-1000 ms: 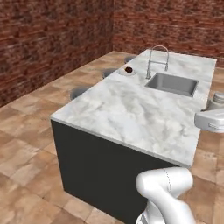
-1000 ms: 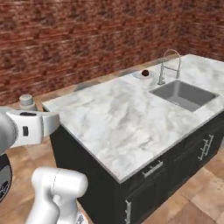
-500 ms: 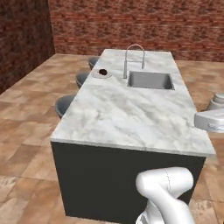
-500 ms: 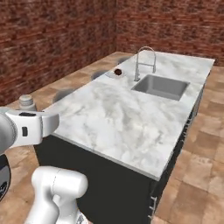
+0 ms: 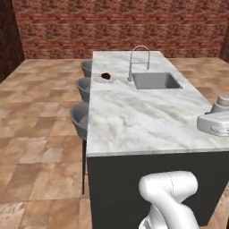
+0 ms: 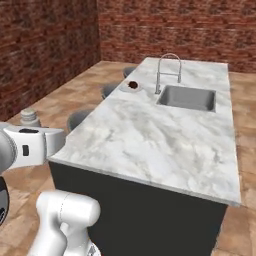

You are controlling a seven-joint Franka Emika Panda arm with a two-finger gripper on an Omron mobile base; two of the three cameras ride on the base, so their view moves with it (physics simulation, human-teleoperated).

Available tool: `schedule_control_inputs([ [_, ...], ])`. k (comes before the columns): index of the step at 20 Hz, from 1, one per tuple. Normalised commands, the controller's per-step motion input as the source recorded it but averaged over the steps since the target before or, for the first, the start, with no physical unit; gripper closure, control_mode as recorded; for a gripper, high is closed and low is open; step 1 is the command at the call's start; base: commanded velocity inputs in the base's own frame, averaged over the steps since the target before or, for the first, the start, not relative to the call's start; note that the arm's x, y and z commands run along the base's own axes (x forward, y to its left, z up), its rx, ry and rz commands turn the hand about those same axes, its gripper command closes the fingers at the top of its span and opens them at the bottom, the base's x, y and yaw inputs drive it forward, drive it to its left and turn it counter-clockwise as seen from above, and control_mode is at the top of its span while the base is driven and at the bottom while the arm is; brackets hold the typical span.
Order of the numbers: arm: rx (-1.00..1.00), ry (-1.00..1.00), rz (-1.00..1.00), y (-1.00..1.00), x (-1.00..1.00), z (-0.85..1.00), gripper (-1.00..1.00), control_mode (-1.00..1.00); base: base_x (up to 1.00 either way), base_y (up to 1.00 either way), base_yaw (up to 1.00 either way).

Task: Retrieve the shaker from the cabinet and place it next the steak on a plate on the dining table.

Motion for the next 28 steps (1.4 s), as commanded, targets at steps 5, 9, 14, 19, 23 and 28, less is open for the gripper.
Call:
schedule_control_inputs([
  [5,0.0,0.0,0.0,0.0,0.0,0.0,1.0,1.0,0.0,1.0,-0.35],
  [9,0.0,0.0,0.0,0.0,0.0,0.0,1.0,1.0,0.0,1.0,-0.36],
  [14,0.0,0.0,0.0,0.0,0.0,0.0,1.0,1.0,0.0,1.0,-0.38],
  [19,0.0,0.0,0.0,0.0,0.0,0.0,1.0,1.0,0.0,1.0,-0.46],
  [23,0.0,0.0,0.0,0.0,0.0,0.0,1.0,1.0,0.04,0.95,-0.58],
  [28,0.0,0.0,0.0,0.0,0.0,0.0,1.0,1.0,0.23,0.7,-0.71],
])
